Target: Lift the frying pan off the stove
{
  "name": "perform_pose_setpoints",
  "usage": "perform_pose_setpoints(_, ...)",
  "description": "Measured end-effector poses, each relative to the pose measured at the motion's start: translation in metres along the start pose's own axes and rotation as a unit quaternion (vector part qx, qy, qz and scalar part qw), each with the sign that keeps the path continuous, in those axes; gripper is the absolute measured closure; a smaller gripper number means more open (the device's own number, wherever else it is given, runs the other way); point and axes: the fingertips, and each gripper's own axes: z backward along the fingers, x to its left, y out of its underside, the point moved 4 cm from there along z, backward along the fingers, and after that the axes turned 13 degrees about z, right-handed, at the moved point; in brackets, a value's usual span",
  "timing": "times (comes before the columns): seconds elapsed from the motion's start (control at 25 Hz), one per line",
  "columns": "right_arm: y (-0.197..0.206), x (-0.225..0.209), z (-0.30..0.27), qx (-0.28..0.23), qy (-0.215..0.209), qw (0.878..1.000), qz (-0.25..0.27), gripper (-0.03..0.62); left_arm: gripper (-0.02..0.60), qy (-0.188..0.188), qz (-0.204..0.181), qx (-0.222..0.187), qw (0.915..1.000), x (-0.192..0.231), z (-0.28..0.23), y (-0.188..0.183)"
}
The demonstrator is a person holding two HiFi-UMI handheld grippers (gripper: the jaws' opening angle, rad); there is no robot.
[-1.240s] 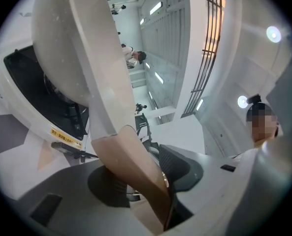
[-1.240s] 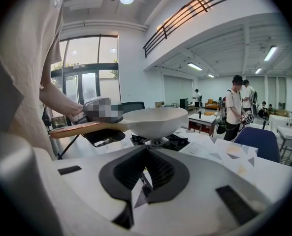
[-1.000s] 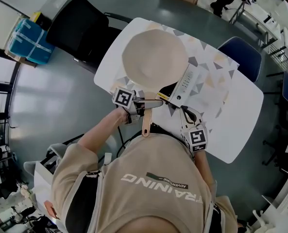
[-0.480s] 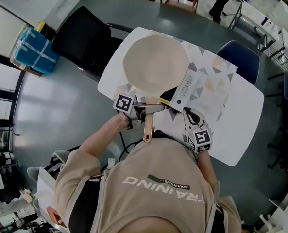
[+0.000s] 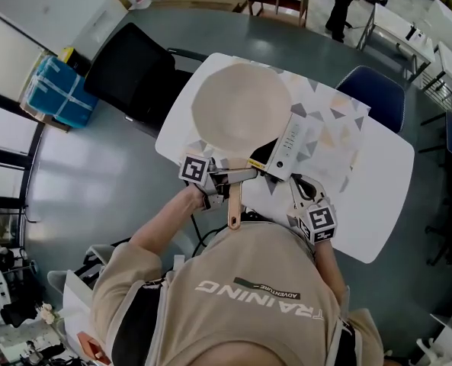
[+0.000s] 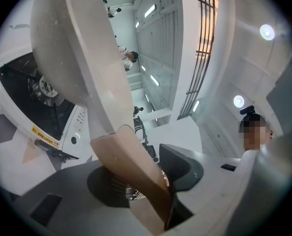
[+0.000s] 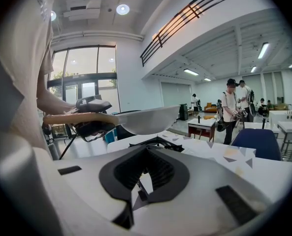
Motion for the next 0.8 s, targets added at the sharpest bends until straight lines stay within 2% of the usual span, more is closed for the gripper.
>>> perform_pose_setpoints(0.16, 0.0004, 0.0003, 0.0017, -0.001, -0.003, 1.000, 0.001, 0.589, 0.390, -0.005, -0.006, -0.003, 1.0000, 0.0028, -0.0004, -0.0005)
perform_pose_setpoints(0.56, -0.0014, -0.0012, 0.0058, -0.008, 0.007, 1.000, -0.003, 0.591, 0.390, -0.004, 0.008, 0.003, 1.0000, 0.0089, 0.0003, 0.0050)
perform_pose_setpoints(0.8, -0.0007, -0.0001, 0.0087, -0.006, 0.005, 1.000, -0.009, 0.591, 0.390, 0.005, 0.007, 0.007, 0.9999, 0.0055, -0.0031, 0.0080)
